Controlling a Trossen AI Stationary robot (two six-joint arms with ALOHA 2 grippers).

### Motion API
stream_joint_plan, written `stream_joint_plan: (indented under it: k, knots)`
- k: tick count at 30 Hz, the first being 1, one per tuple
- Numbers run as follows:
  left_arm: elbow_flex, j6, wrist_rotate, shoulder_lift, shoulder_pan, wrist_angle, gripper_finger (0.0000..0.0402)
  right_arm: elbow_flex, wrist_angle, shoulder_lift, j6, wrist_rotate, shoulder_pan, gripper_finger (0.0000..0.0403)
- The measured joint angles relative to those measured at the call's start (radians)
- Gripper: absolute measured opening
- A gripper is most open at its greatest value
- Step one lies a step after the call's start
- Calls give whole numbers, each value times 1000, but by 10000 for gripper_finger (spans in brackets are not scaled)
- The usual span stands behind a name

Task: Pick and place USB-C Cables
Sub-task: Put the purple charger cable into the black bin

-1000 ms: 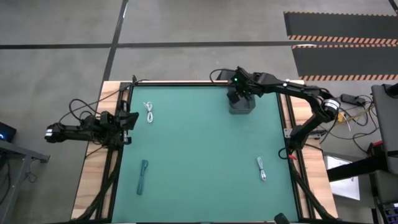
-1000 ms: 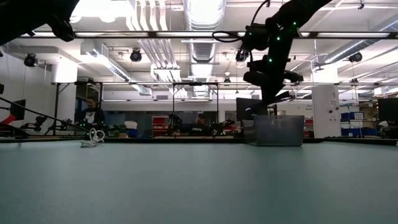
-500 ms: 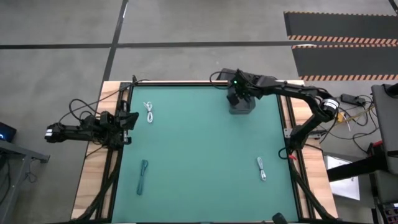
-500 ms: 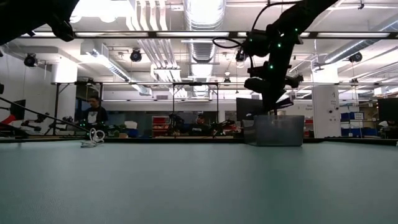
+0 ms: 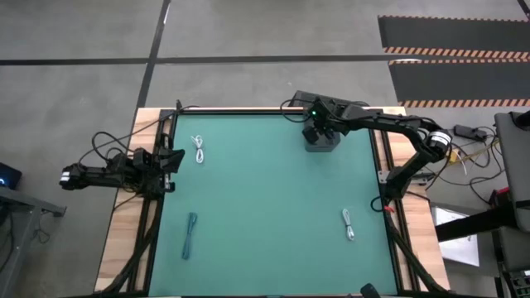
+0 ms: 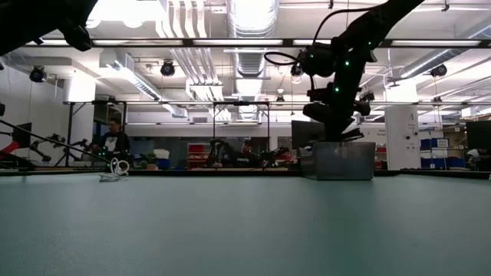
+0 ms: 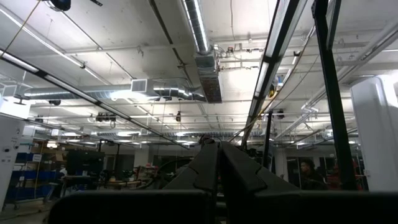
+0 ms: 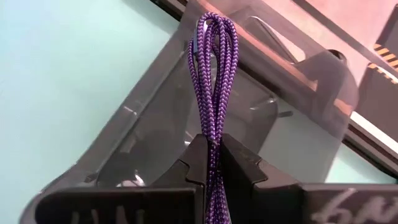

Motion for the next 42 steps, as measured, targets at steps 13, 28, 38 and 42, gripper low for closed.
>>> stream_joint_plan:
  k: [13, 28, 38, 42]
  knots:
    - [0, 5, 0, 0, 0, 0, 0, 0, 30, 0, 67, -53, -5, 18]
    - [0, 5, 0, 0, 0, 0, 0, 0, 29, 2, 98, -60, -18, 18]
    - [0, 5, 0, 0, 0, 0, 0, 0, 29, 2, 125, -61, -21, 18]
    - [0, 5, 0, 0, 0, 0, 0, 0, 29, 2, 141, -61, -27, 18]
